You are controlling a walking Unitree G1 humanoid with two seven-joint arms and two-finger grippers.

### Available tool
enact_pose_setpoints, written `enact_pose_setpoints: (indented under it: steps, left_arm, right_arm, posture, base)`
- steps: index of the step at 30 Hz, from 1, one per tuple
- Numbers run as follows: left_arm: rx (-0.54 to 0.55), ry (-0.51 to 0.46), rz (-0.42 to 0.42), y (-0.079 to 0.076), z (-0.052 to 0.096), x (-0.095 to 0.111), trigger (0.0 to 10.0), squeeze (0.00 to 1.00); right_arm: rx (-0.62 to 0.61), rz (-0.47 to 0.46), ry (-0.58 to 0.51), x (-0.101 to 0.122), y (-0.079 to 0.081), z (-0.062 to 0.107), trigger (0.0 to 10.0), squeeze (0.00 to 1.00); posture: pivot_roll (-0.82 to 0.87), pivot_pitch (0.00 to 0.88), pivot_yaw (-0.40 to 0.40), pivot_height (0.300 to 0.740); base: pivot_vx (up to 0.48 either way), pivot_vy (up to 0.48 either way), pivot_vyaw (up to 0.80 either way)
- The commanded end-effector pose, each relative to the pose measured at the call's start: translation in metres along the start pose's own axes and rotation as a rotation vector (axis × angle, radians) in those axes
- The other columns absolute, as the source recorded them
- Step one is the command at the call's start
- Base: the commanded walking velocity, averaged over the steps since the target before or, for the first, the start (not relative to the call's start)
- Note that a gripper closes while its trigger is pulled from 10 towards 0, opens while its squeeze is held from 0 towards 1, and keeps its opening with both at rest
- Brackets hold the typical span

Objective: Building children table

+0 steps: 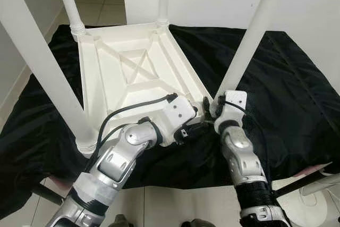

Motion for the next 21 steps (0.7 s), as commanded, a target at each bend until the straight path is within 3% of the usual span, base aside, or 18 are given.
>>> enact_pose_setpoints:
  steps: [1, 7, 10, 16, 21]
  left_arm:
    - [-0.017, 0.007, -0.003, -0.002, -0.001, -0.001, 10.0, 0.0]
    - [-0.02, 0.003, -0.005, -0.002, -0.002, 0.001, 10.0, 0.0]
    - [-0.02, 0.003, -0.006, -0.002, -0.002, 0.001, 10.0, 0.0]
    - [-0.022, 0.002, -0.01, -0.001, -0.002, 0.001, 10.0, 0.0]
    - [-0.018, 0.003, -0.014, 0.0, -0.002, 0.001, 10.0, 0.0]
  right_arm:
    - [0.053, 0.004, 0.004, -0.004, 0.001, 0.002, 10.0, 0.0]
    - [0.261, 0.085, -0.012, 0.0, -0.012, 0.001, 10.0, 0.0]
    - [0.307, 0.108, -0.011, 0.003, -0.016, -0.001, 10.0, 0.0]
    - [0.429, 0.215, -0.012, 0.016, -0.024, -0.02, 10.0, 0.0]
    - [0.504, 0.255, 0.004, 0.02, -0.021, -0.029, 10.0, 0.0]
  posture:
    - [-0.04, 0.0, -0.025, 0.74]
    - [-0.05, 0.0, -0.023, 0.74]
    - [-0.05, 0.0, -0.022, 0.74]
    - [-0.05, 0.0, -0.02, 0.74]
    - [-0.04, 0.0, -0.025, 0.74]
  base:
    - [0.0, 0.0, 0.0]
    - [0.0, 0.0, 0.0]
    - [0.0, 0.0, 0.0]
    - [0.0, 0.0, 0.0]
    - [0.0, 0.0, 0.0]
Point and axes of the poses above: a point about 5 cm out from each wrist's last joint towards the gripper, its own z axis pointing back from the gripper into the wrist, its own x axis along the axis of the wrist's last joint, y = z × x, the point moved 4 cm from there along -z, pointing out of the wrist towards the gripper, and after that the axes turned 1 degree about -z, right-handed, at the moved point
